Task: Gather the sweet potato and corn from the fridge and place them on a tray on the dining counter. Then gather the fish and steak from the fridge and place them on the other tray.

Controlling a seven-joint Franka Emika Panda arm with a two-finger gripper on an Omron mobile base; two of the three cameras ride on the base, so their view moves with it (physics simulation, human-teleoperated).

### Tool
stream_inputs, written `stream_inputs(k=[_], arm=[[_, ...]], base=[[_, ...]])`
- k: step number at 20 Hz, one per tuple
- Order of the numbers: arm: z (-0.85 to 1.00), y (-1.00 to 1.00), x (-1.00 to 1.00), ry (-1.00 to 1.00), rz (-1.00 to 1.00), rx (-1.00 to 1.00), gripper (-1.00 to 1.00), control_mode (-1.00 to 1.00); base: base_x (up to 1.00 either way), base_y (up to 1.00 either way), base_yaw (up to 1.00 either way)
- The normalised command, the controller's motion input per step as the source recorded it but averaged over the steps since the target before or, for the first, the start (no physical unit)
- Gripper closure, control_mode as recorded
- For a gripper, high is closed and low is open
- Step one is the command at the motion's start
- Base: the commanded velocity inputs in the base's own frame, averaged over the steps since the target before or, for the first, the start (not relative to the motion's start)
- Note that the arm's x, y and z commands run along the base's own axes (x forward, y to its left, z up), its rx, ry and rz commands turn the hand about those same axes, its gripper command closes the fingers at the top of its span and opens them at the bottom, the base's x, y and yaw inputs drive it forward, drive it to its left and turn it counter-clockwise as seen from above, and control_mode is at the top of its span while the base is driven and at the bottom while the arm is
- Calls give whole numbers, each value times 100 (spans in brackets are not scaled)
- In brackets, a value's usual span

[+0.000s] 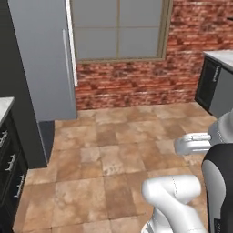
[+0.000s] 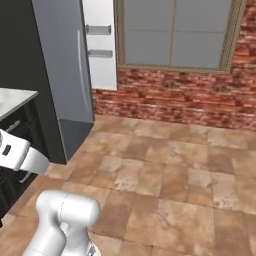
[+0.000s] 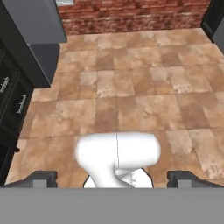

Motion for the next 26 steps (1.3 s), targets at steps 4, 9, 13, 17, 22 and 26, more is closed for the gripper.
stream_inputs(k=[4, 9, 13, 17, 22, 26], arm=[[0, 0, 0, 0, 0, 0, -100, 100], [0, 0, 0, 0, 0, 0, -100, 100], [0, 0, 0, 0, 0, 0, -100, 100], [0, 0, 0, 0, 0, 0, -100, 100], [0, 0, 0, 0, 0, 0, -100, 100], [0, 0, 0, 0, 0, 0, -100, 100]], base=[[67, -69, 33], [68, -71, 33], [68, -69, 34], [73, -65, 35], [80, -60, 37], [68, -64, 37]])
